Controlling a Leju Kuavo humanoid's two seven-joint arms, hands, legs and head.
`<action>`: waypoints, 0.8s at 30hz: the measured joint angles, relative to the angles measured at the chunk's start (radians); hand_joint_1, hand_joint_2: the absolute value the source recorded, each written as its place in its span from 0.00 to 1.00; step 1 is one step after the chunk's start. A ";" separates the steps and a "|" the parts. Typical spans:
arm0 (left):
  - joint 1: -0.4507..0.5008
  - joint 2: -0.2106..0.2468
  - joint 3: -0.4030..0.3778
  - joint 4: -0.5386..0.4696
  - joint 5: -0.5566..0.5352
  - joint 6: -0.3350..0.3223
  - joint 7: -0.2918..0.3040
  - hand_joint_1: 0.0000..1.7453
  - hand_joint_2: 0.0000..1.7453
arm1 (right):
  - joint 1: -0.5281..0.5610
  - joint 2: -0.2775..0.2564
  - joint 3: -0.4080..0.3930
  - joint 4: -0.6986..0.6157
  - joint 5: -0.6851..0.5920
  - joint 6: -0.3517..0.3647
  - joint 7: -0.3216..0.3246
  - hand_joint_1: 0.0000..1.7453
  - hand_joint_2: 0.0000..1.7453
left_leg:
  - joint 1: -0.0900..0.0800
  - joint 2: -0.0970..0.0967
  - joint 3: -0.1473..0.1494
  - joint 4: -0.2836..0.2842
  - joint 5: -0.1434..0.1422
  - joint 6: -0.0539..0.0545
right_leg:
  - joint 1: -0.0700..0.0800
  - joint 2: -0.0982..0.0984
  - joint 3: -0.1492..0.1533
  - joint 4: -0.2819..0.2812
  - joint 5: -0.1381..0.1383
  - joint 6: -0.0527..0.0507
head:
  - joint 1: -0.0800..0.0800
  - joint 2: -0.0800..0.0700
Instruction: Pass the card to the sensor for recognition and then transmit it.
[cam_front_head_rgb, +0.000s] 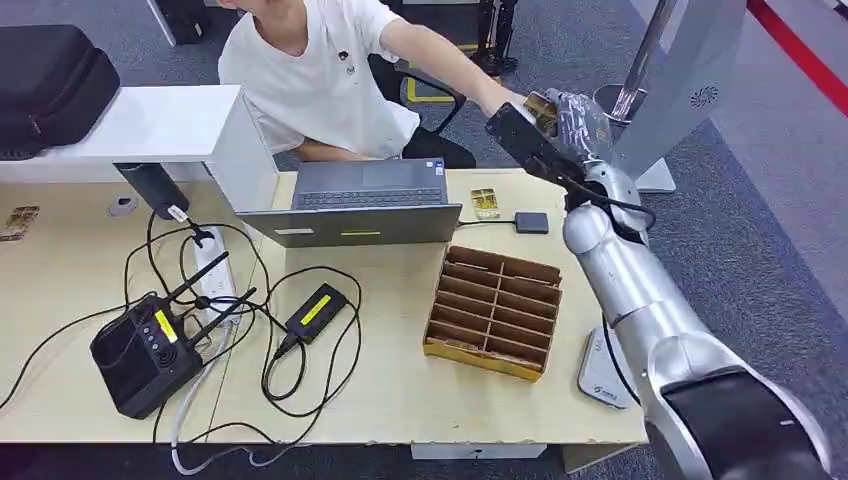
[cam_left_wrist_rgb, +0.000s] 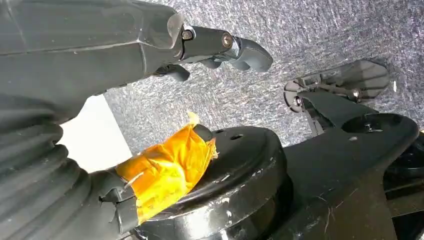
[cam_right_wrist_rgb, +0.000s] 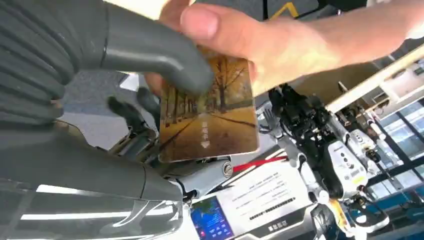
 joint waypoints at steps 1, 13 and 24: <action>0.000 0.000 0.000 0.000 -0.003 -0.004 -0.004 0.00 1.00 | 0.000 0.000 0.000 0.006 -0.003 0.000 -0.003 0.00 1.00 | 0.000 0.000 0.000 0.000 0.000 0.000 | 0.000 0.000 0.000 0.000 0.000 0.000 | 0.000 0.000; 0.002 0.001 0.000 0.000 -0.009 0.029 -0.015 0.00 1.00 | 0.051 -0.006 0.000 -0.007 -0.027 -0.017 -0.060 0.00 1.00 | 0.000 0.000 0.000 0.000 0.000 0.000 | 0.000 0.000 0.000 0.000 0.000 0.000 | 0.000 0.000; 0.005 -0.005 0.039 0.000 0.028 0.041 -0.016 0.00 1.00 | 0.396 -0.087 -0.012 -0.499 -0.117 -0.019 -0.127 0.00 1.00 | 0.000 0.000 -0.001 0.000 -0.001 0.000 | 0.000 0.000 -0.001 -0.001 -0.001 0.000 | 0.000 0.000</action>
